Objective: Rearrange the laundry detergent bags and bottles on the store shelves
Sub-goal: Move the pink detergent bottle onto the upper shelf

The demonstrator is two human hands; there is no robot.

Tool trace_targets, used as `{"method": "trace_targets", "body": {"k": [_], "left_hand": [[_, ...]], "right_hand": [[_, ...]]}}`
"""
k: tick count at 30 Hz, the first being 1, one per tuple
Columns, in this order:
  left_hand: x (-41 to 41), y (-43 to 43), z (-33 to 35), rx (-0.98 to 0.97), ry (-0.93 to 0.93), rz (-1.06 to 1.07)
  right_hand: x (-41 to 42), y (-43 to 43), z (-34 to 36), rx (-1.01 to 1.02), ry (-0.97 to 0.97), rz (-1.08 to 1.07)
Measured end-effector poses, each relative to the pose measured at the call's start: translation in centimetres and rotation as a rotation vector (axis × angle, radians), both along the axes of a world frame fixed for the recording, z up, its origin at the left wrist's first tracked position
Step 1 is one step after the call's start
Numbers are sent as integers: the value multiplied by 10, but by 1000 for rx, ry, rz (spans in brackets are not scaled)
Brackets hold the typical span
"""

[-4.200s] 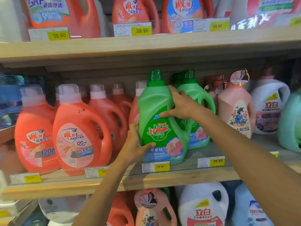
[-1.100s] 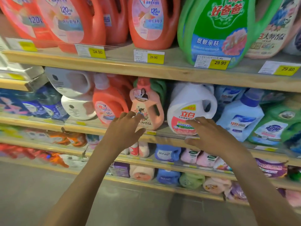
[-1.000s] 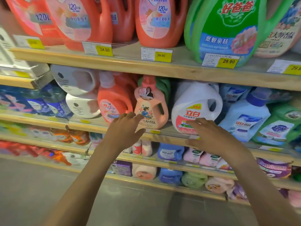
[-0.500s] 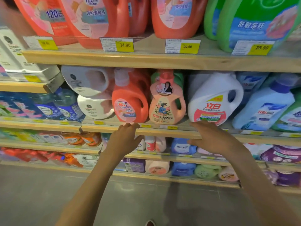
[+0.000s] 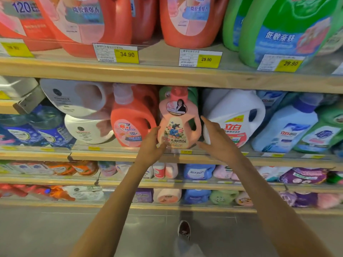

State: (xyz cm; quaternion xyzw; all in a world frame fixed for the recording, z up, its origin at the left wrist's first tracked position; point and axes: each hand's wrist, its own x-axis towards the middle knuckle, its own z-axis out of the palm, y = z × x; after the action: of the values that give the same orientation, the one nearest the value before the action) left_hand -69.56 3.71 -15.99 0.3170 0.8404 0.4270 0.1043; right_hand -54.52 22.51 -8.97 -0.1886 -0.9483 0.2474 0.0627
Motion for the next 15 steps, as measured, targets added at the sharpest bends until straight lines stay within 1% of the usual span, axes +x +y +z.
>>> {"method": "trace_targets", "body": {"k": [3, 4, 7, 9, 12, 15], "left_hand": [[-14, 21, -10, 73, 89, -22], [-16, 27, -12, 106, 93, -43], [-21, 44, -23, 125, 88, -45], [-28, 55, -34, 147, 72, -21], [-34, 66, -43, 149, 73, 15], [-35, 71, -52, 131, 80, 22]], "right_hand": [[-26, 7, -4, -11, 61, -29], [-35, 9, -8, -12, 66, -43], [-60, 12, -18, 33, 73, -87], [-74, 17, -24, -9, 88, -106], [-86, 24, -30, -103, 101, -74], [-91, 28, -40, -109, 105, -57]]}}
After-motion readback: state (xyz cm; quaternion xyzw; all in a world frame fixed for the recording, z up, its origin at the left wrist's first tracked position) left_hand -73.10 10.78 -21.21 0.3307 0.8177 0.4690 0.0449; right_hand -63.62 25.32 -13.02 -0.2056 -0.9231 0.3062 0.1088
